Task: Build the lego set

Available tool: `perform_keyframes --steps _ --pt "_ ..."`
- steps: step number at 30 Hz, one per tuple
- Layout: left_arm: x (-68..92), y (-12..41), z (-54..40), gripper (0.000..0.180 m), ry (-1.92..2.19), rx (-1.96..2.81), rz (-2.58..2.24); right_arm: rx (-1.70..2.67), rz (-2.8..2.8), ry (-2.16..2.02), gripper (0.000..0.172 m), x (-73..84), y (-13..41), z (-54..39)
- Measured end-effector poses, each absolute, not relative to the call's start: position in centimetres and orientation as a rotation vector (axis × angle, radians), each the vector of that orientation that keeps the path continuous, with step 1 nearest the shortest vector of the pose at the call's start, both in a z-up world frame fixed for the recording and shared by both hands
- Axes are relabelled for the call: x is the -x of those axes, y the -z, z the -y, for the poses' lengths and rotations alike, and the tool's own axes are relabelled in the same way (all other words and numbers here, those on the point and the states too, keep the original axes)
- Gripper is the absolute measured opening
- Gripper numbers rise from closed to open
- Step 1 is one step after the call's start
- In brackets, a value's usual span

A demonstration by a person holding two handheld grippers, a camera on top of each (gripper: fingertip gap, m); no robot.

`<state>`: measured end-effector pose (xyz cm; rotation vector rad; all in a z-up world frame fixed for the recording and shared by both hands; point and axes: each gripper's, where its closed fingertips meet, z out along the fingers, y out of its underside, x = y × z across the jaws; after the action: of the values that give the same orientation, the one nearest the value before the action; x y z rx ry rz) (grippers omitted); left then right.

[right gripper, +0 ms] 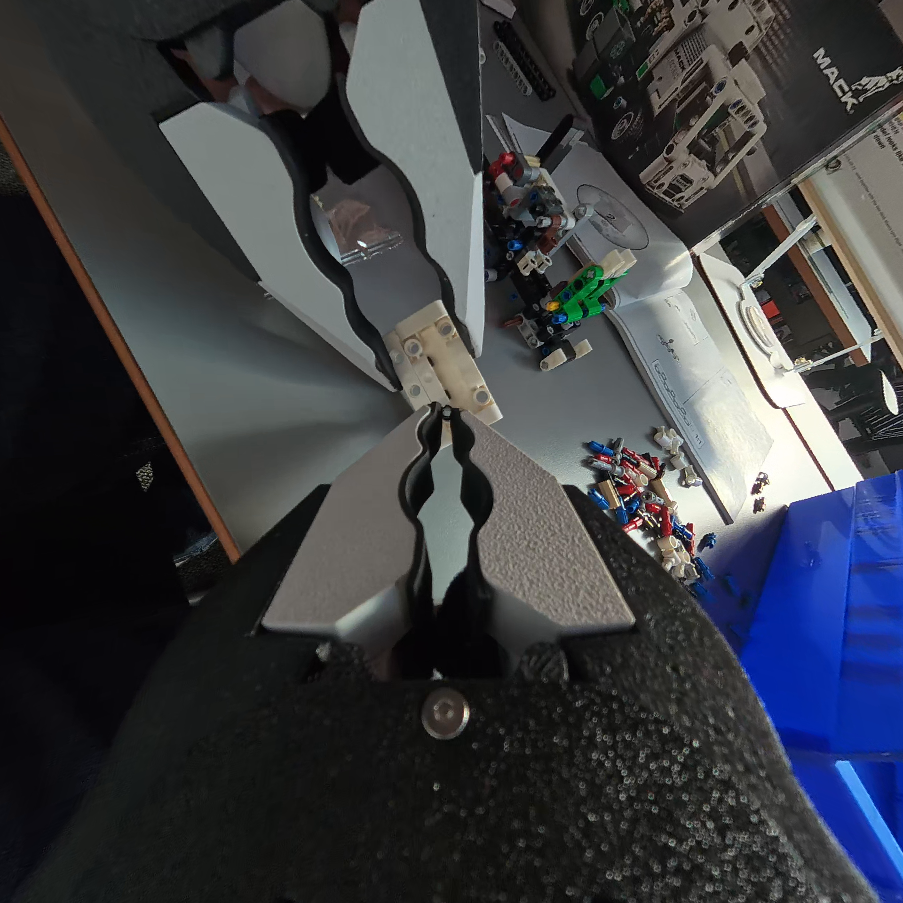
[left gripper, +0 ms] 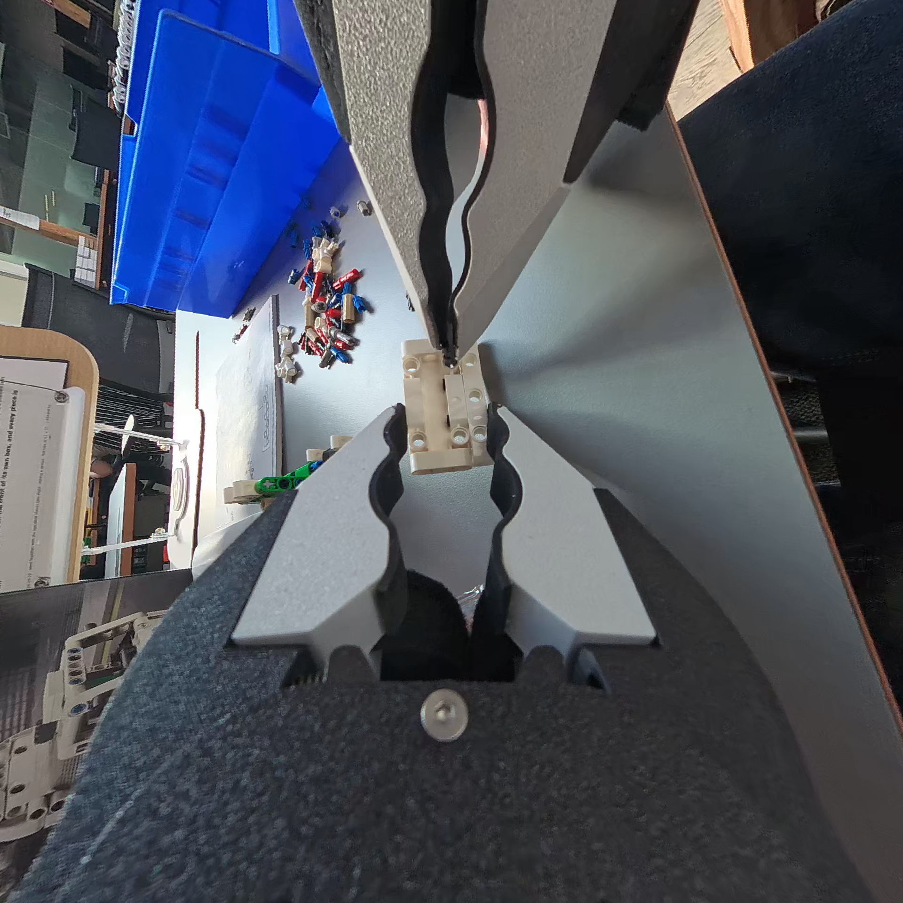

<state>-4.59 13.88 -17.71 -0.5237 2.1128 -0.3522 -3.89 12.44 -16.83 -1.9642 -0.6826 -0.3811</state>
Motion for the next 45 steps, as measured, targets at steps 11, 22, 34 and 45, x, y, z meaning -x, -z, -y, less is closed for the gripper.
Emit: perform_keyframes --steps 11,22,34,45 --pt "4.52 17.70 -13.87 0.031 0.345 0.522 -2.110 1.975 0.673 0.377 0.003 3.80 16.89 -12.40" --pt "4.44 17.75 -13.96 0.031 0.370 0.563 -2.116 2.026 0.581 0.271 0.003 3.52 16.87 -12.40" --pt "4.39 17.85 -13.92 0.031 0.435 0.638 -2.133 2.025 0.479 0.269 0.003 3.41 16.77 -12.68" --pt "4.31 17.92 -14.03 0.031 0.458 0.660 -2.141 2.069 0.411 0.211 0.002 3.23 16.90 -12.84"
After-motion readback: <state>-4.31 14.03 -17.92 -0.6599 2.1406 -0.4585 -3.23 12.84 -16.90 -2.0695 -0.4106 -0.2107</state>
